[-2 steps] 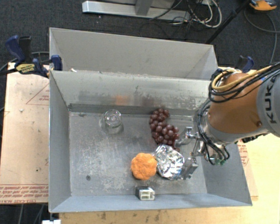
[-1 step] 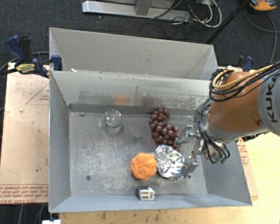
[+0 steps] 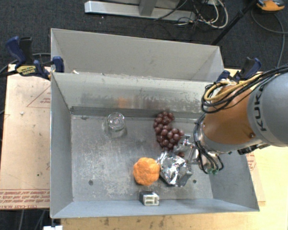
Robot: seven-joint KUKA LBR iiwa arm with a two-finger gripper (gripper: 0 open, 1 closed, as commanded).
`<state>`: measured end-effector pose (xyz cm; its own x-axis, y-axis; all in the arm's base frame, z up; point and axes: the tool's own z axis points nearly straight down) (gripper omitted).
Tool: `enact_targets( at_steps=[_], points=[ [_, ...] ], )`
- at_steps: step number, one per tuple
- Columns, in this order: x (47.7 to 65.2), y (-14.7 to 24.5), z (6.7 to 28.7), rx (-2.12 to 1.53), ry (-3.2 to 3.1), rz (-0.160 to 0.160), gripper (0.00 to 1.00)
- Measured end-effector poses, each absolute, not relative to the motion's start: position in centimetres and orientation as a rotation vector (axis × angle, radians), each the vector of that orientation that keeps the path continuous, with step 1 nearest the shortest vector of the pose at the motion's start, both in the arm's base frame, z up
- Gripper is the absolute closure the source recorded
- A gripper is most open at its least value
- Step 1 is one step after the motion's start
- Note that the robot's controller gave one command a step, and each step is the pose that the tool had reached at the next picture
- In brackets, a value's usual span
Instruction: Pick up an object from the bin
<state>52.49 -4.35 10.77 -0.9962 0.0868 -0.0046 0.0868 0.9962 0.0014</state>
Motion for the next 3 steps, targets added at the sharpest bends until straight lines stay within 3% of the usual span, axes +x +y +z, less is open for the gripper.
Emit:
enact_targets(
  at_steps=[1,2,3],
  points=[
    [52.7,-4.0,7.3,0.228,3.129,0.006,0.00],
    [52.3,-4.7,11.8,0.141,3.141,0.001,0.00],
    [52.8,-4.3,10.6,0.184,3.131,0.002,0.00]
  ],
)
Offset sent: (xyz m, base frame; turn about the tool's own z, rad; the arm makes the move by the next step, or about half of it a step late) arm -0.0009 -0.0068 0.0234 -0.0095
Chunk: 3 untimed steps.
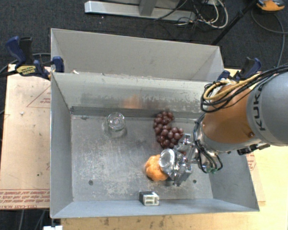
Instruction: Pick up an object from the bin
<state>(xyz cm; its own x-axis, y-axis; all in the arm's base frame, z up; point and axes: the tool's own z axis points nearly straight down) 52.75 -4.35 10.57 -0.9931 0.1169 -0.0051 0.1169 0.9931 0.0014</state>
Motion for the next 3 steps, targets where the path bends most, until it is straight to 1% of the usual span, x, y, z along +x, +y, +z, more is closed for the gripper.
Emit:
enact_targets(
  at_steps=[1,3],
  points=[
    [53.83,-5.80,7.58,-0.006,3.131,0.002,1.00],
    [53.73,-5.77,7.94,-0.006,3.133,0.002,1.00]
  ],
)
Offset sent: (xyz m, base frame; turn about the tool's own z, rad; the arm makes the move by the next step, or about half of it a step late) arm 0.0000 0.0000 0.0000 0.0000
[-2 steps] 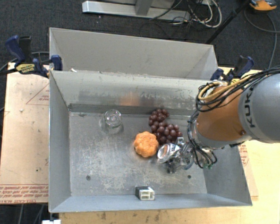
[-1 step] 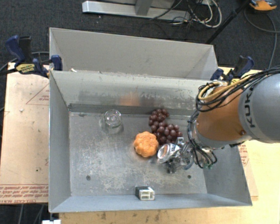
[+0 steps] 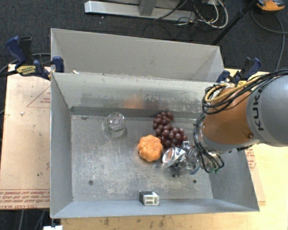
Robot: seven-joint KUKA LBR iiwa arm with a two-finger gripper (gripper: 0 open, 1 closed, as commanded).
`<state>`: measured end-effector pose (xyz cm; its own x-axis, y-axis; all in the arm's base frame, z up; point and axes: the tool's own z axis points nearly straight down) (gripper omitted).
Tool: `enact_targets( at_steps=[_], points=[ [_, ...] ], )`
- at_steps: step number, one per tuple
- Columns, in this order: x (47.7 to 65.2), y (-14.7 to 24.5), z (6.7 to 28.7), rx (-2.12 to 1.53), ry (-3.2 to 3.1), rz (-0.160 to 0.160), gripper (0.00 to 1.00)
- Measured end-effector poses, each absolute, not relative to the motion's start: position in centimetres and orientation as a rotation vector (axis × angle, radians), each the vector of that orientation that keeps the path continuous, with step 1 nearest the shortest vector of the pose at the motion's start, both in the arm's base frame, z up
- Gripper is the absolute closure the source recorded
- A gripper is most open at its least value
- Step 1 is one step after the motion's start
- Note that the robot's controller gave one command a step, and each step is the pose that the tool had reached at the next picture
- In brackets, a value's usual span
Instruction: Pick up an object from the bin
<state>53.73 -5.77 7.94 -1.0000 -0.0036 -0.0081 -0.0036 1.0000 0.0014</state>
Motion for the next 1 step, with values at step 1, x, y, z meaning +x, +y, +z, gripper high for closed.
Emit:
enact_targets(
  at_steps=[1],
  points=[
    [53.43,-5.74,9.75,-0.006,3.146,0.003,1.00]
  ],
)
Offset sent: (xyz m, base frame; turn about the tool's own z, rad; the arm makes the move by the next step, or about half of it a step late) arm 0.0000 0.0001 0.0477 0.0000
